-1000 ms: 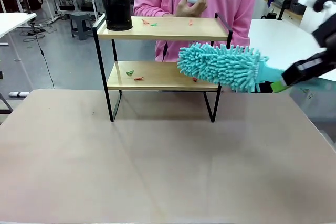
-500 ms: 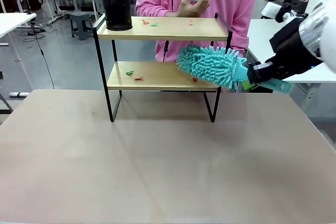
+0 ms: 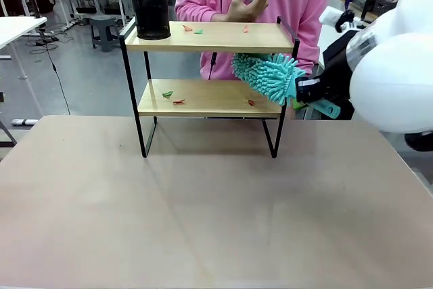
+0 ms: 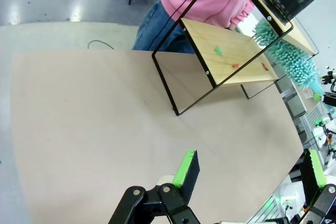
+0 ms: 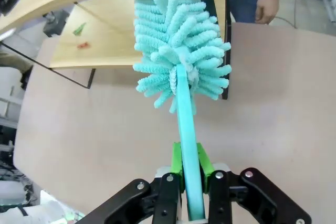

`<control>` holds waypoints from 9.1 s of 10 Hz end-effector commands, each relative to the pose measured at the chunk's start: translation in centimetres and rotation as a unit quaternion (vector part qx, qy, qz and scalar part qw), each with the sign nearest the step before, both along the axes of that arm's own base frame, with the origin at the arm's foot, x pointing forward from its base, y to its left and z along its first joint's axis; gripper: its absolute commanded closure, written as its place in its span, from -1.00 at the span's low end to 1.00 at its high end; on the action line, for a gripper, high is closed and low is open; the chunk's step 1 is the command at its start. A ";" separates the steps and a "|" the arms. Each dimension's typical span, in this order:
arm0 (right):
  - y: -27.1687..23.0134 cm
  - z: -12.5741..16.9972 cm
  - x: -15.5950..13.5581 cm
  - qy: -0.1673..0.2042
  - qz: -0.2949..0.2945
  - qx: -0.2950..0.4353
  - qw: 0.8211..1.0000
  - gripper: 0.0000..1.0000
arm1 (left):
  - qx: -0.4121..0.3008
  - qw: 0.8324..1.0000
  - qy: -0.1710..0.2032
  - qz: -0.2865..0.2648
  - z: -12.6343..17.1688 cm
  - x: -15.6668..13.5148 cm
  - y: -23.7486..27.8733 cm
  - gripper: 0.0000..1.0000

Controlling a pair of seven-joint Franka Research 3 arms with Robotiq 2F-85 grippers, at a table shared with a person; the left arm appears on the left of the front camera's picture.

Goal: Clean the shelf.
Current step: Clean the specific tier of the Shelf with the Duster once objects are removed, then clean the remaining tier of the Shelf with the Duster once objects are removed.

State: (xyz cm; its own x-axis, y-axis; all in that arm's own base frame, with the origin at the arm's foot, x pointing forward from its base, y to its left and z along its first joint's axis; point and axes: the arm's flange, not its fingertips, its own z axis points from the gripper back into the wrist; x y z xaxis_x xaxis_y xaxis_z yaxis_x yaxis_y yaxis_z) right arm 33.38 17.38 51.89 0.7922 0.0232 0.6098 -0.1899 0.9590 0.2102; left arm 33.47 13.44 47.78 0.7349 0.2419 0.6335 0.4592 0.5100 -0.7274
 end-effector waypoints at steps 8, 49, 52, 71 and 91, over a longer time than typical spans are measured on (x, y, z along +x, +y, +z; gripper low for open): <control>2.6 -5.5 1.3 -0.010 -0.035 -0.013 0.999 0.76 | -0.003 1.000 -0.015 -0.002 0.0 0.1 -0.1 -1.00; -31.2 -4.3 -3.2 0.095 -0.034 0.410 0.906 0.87 | -0.003 1.000 -0.015 -0.002 0.0 0.1 -0.1 -1.00; -32.1 -4.6 -2.7 0.110 -0.029 0.405 0.907 0.87 | -0.003 1.000 -0.015 -0.002 0.0 0.1 -0.1 -1.00; -32.1 -4.6 -2.7 0.110 -0.029 0.405 0.907 0.87 | -0.003 1.000 -0.015 -0.002 0.0 0.1 -0.1 -1.00; -8.0 14.5 -1.0 0.024 0.029 0.138 0.990 0.76 | -0.003 1.000 -0.015 -0.002 0.0 0.1 -0.1 -1.00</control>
State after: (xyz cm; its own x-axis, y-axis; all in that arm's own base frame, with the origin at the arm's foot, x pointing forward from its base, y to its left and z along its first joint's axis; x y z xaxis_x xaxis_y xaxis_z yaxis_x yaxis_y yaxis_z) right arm 31.47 7.96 65.76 0.8227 -0.0710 0.5640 -0.2585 0.8369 0.4825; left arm 33.54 13.49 47.73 0.7361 0.2415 0.6323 0.4579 0.5102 -0.7280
